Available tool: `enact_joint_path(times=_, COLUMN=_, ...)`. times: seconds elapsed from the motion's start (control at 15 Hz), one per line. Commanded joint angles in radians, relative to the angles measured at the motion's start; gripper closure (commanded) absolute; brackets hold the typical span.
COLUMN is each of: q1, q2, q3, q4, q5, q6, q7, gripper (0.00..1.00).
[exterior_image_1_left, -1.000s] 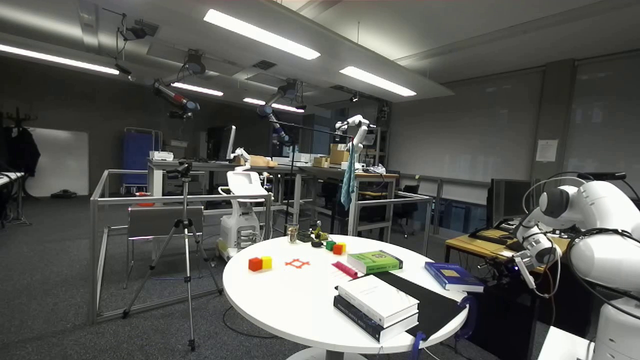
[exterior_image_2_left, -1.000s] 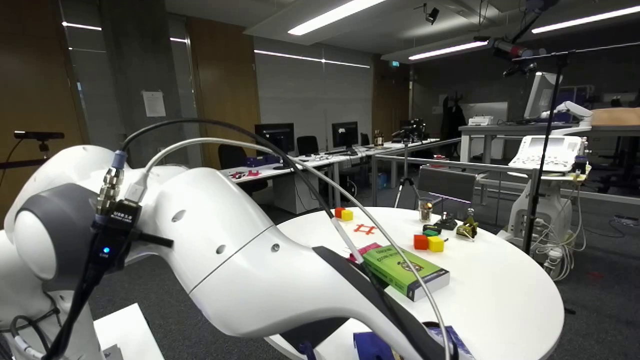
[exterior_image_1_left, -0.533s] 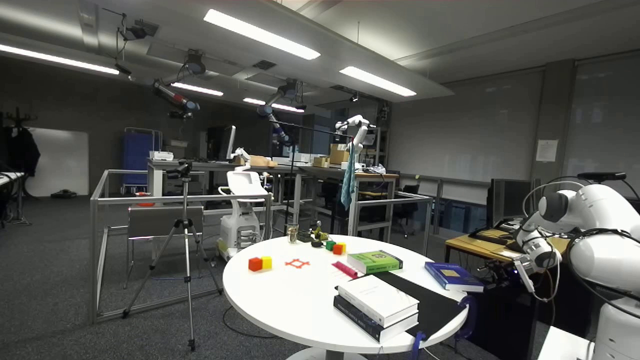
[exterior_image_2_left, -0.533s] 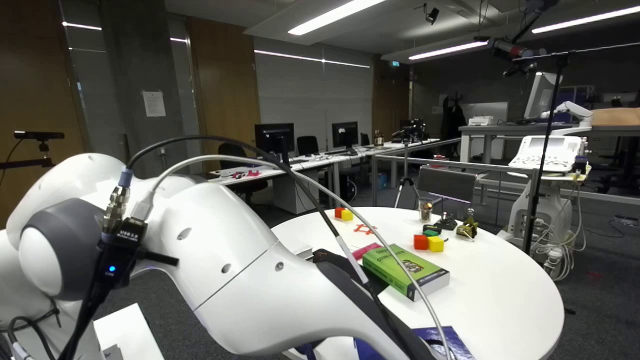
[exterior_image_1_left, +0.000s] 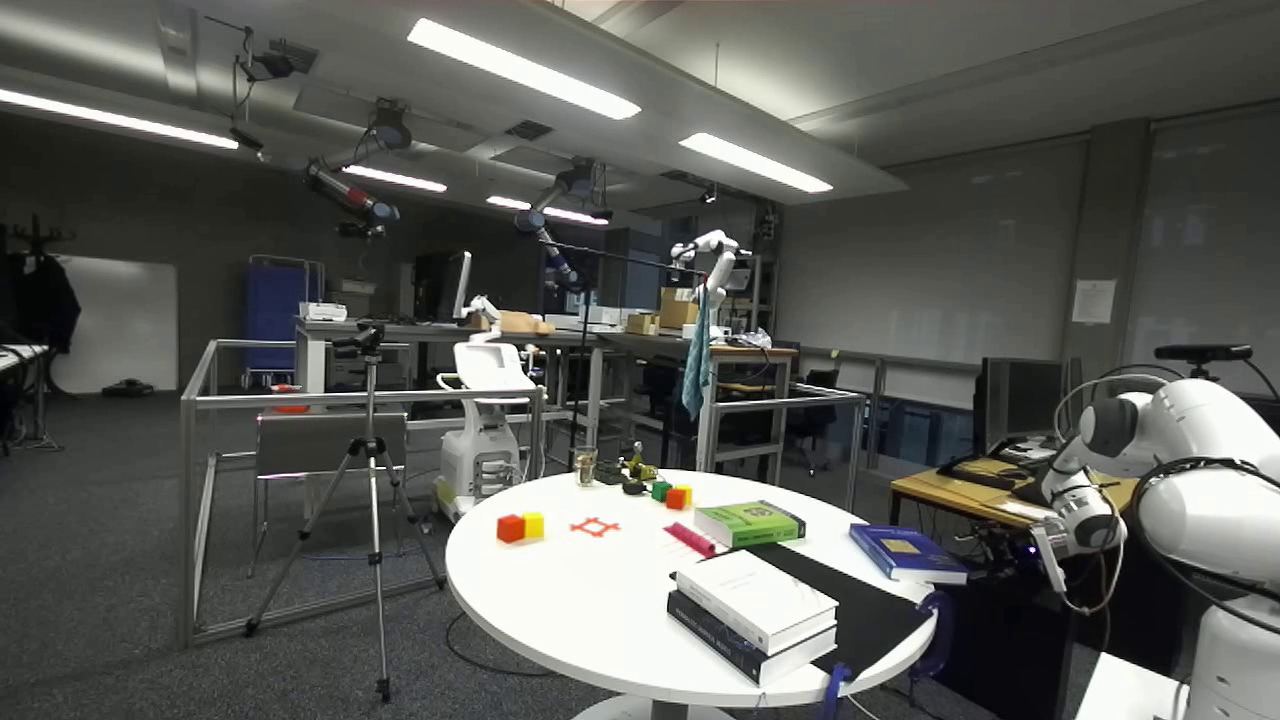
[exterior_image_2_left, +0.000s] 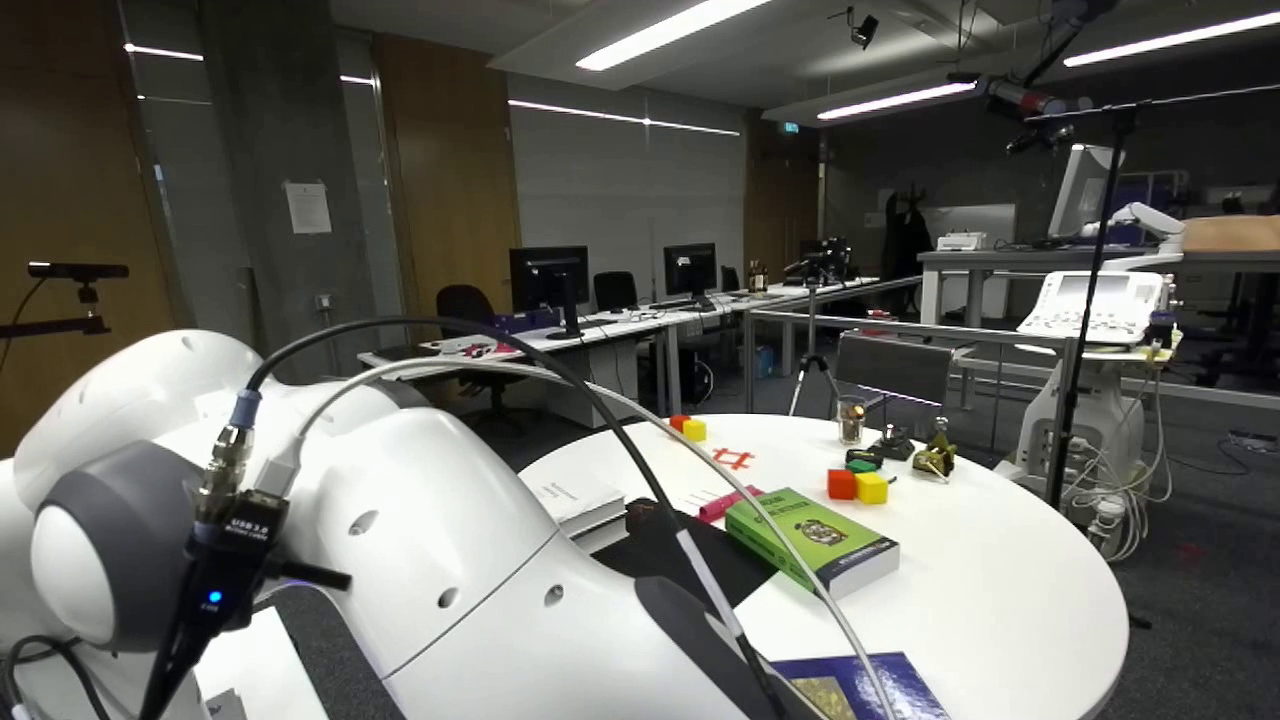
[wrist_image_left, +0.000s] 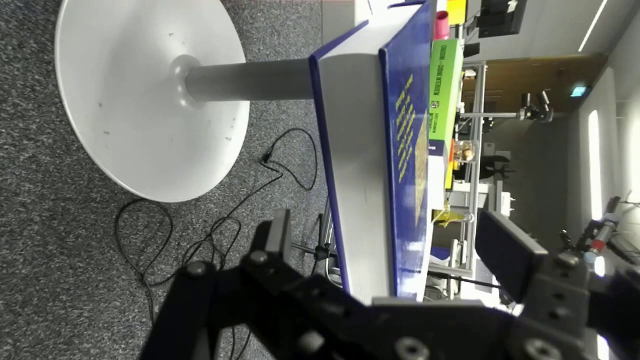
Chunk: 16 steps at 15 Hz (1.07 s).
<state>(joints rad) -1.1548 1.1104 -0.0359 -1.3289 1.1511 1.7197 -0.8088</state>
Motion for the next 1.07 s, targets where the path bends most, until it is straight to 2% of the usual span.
enact_joint_path(times=0.0, q1=-0.026, q2=0.048, q3=0.009, q4=0.067, q5=0.037, q6=-0.075, q7=0.016, gripper=0.0)
enact_joint_path(times=1.0, q1=-0.05, q2=0.196, q3=0.024, q4=0.23, q5=0.102, q6=-0.204, q7=0.021, gripper=0.0)
